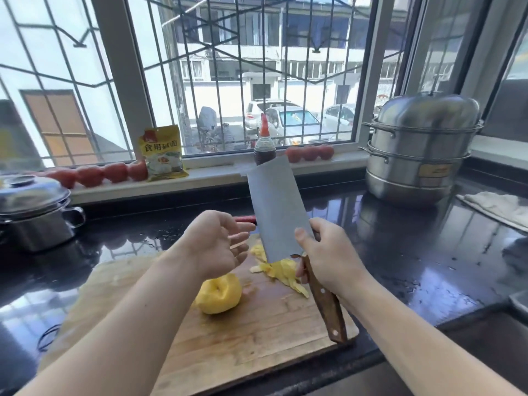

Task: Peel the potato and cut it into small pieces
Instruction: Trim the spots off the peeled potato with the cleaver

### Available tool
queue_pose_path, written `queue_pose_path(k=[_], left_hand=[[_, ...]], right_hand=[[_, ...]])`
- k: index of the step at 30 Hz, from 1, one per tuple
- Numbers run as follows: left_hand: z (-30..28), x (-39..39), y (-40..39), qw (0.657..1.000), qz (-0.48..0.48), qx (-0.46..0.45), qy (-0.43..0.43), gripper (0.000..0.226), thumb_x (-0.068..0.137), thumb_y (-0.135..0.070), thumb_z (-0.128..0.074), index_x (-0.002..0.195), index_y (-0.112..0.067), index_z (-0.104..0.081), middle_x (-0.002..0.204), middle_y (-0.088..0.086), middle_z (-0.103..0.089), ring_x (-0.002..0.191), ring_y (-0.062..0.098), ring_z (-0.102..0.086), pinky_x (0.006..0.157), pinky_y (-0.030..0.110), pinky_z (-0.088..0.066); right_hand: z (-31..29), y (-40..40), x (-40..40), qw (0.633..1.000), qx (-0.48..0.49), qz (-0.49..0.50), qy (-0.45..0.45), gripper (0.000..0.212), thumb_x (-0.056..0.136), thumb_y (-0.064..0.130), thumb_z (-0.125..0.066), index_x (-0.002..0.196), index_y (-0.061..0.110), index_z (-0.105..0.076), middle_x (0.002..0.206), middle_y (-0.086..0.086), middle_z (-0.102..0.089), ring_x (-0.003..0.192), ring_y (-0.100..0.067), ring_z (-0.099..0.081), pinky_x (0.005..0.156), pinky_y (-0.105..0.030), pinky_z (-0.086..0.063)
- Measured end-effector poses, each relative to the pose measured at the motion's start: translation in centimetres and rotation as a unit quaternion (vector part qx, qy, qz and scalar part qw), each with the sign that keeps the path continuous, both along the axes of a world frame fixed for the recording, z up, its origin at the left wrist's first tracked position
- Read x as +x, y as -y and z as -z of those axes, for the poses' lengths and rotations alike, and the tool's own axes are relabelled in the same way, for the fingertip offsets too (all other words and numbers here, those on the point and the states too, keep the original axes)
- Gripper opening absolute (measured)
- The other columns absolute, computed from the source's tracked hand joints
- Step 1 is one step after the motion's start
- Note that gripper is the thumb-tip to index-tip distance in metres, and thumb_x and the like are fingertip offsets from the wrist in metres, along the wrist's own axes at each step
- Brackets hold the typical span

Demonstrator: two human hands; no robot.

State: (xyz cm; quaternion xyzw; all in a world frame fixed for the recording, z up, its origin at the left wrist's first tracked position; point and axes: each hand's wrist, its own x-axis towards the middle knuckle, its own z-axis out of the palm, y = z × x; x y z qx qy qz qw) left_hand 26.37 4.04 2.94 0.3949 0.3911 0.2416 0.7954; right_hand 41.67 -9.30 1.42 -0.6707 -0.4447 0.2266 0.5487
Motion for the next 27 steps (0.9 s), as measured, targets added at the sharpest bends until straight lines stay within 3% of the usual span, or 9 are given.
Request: queue_pose_path(k=[3,8,12,14,16,18,20,23,27], left_hand=[[-0.2,-0.2,0.7,0.997,0.01,-0.044,0.063,0.036,0.09,-0.016,-0.045,0.082,-0.001,-0.077,0.117,0.014,-0.061,0.109,0.028,-0.051,0.1,0.037,-0.042],[-0.6,-1.8,1.4,0.997,-0.007,-0.051,0.05,0.049,0.1,-0.035,-0.048,0.123,0.003,-0.068,0.132,0.018,-0.06,0.124,0.031,-0.053,0.103,0.04,-0.047],[-1.5,-5.3,1.7,0.985,-0.076,0.151,-0.034,0.03,0.1,-0.029,-0.058,0.111,-0.009,-0.078,0.12,0.012,-0.072,0.108,0.025,-0.065,0.09,0.037,-0.052],[-0.6,-7.3,2.0,0.906,-0.057,0.382,-0.172,0.016,0.1,-0.025,-0.063,0.107,-0.027,-0.078,0.114,-0.002,-0.076,0.101,0.012,-0.069,0.088,0.033,-0.053],[2.0,-9.0,2.0,0.745,0.059,0.596,-0.293,0.016,0.098,-0.037,-0.066,0.113,-0.042,-0.071,0.12,-0.021,-0.069,0.11,-0.004,-0.061,0.097,0.029,-0.05],[5.0,-9.9,1.9,0.621,0.206,0.682,-0.326,0.041,0.097,-0.052,-0.063,0.137,-0.046,-0.058,0.145,-0.032,-0.049,0.135,-0.012,-0.042,0.118,0.026,-0.034],[7.6,-9.8,1.5,0.572,0.244,0.705,-0.342,0.062,0.098,-0.055,-0.06,0.155,-0.044,-0.039,0.161,-0.032,-0.027,0.148,-0.01,-0.019,0.124,0.019,-0.015],[9.3,-9.1,0.7,0.601,0.137,0.72,-0.317,0.064,0.096,-0.043,-0.069,0.152,-0.04,-0.039,0.16,-0.022,-0.037,0.146,0.003,-0.036,0.123,0.026,-0.028],[10.1,-8.6,-0.2,0.653,0.041,0.69,-0.31,0.048,0.085,-0.034,-0.084,0.123,-0.032,-0.056,0.132,-0.007,-0.068,0.111,0.019,-0.067,0.095,0.039,-0.053]], right_hand=[[0.7,-0.6,-1.3,1.0,-0.008,-0.017,-0.019,0.017,0.106,0.019,-0.048,0.099,0.01,-0.06,0.073,-0.018,-0.067,0.05,-0.026,-0.061,0.046,-0.035,-0.052],[1.4,-0.4,-1.0,0.996,-0.055,0.061,0.036,0.018,0.105,0.018,-0.046,0.099,0.009,-0.06,0.072,-0.013,-0.065,0.04,-0.014,-0.059,0.039,-0.025,-0.046],[1.6,1.1,0.9,0.987,-0.078,0.127,0.055,0.018,0.103,0.018,-0.044,0.1,0.01,-0.06,0.076,-0.012,-0.07,0.045,-0.021,-0.065,0.039,-0.03,-0.052],[1.5,1.6,1.2,0.987,-0.08,0.131,0.055,0.017,0.102,0.019,-0.045,0.098,0.013,-0.06,0.068,-0.012,-0.07,0.049,-0.027,-0.067,0.042,-0.035,-0.055],[1.6,1.8,1.0,0.988,-0.078,0.127,0.044,0.018,0.103,0.021,-0.045,0.102,0.013,-0.061,0.068,-0.012,-0.071,0.048,-0.025,-0.067,0.04,-0.03,-0.049],[1.7,1.8,0.6,0.989,-0.077,0.121,0.035,0.019,0.104,0.023,-0.045,0.108,0.014,-0.061,0.076,-0.012,-0.071,0.046,-0.02,-0.065,0.041,-0.026,-0.046],[1.9,1.7,0.2,0.99,-0.075,0.113,0.03,0.02,0.105,0.023,-0.045,0.111,0.014,-0.061,0.077,-0.011,-0.07,0.044,-0.016,-0.064,0.04,-0.025,-0.045],[2.1,1.7,-0.3,0.992,-0.071,0.104,0.027,0.019,0.105,0.024,-0.046,0.109,0.014,-0.062,0.071,-0.01,-0.07,0.046,-0.019,-0.064,0.044,-0.035,-0.055],[2.0,1.4,-0.7,0.993,-0.069,0.096,0.027,0.018,0.105,0.025,-0.047,0.107,0.015,-0.062,0.075,-0.009,-0.073,0.052,-0.026,-0.068,0.056,-0.054,-0.061]])
